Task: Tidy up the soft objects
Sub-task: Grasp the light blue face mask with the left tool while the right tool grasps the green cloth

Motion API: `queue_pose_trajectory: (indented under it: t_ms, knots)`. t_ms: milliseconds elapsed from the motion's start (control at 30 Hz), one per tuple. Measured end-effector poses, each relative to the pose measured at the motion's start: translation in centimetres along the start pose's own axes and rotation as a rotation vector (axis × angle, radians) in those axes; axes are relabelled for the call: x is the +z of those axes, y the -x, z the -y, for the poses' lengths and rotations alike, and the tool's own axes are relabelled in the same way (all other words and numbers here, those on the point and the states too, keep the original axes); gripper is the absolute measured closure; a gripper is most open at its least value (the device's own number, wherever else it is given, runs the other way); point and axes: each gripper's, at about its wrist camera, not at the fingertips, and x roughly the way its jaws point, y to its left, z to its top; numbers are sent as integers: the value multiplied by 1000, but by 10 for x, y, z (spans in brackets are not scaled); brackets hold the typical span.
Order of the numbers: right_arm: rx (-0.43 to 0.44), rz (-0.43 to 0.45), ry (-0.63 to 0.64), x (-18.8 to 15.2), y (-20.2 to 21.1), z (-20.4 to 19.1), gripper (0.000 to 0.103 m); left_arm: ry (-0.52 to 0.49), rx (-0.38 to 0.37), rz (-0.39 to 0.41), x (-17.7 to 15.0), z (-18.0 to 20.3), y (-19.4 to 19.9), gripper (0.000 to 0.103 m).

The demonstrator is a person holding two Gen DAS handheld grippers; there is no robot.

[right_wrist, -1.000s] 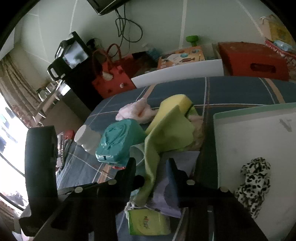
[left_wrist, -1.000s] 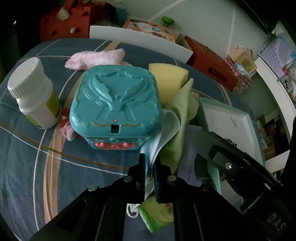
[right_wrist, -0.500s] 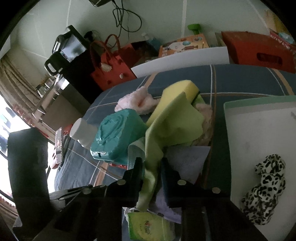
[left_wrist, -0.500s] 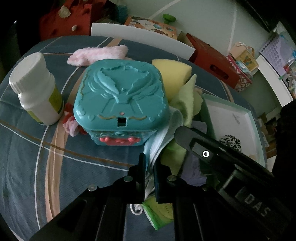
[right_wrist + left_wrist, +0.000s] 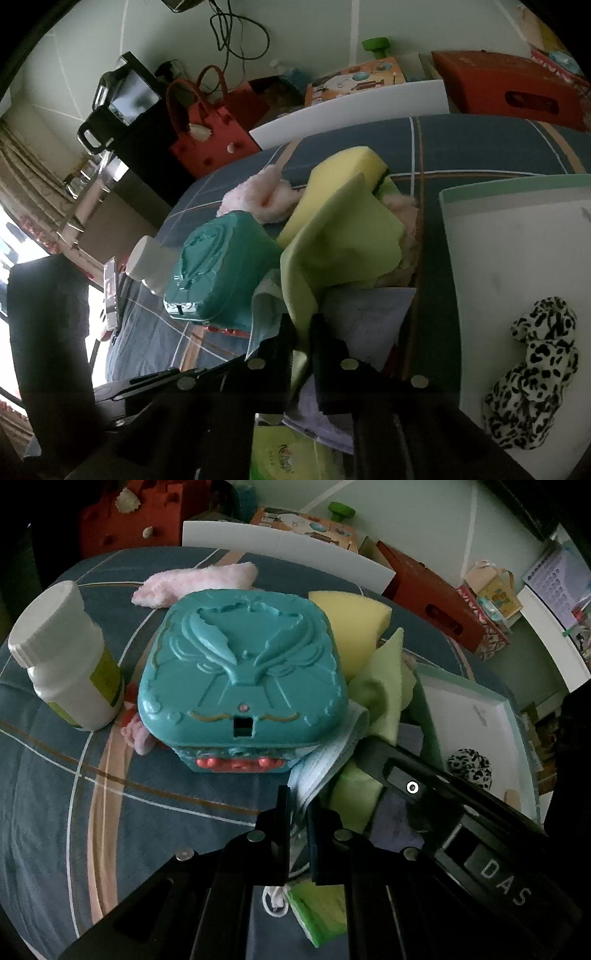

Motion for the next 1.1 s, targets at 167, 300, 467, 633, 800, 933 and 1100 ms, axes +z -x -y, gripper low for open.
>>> queue_pose_trajectory:
  t_ms: [167,300,467,633,800,933,1100]
  knots:
    - [-4,5,-15,0,1,4,98,8,0,-5,3,-1,-5,96]
    - [0,12,-23,0,3,6,98,5,1,-9,2,0,-8,96]
    - [9,18,-22,1,5,5,99,3,-2,-2,1,0,-7,97]
    - [34,38,-33,2,12,5,99,-28,-19,31,1,5,2,99]
    - [57,71,-40,4,22,5,100,-62,-34,88,0,11,18,100]
    - [84,108,-47,8,34,3,100,-77,-52,126,-1,15,28,100]
    - [105,167,-46,10,52,0,100,-91,-83,191,-1,18,45,100]
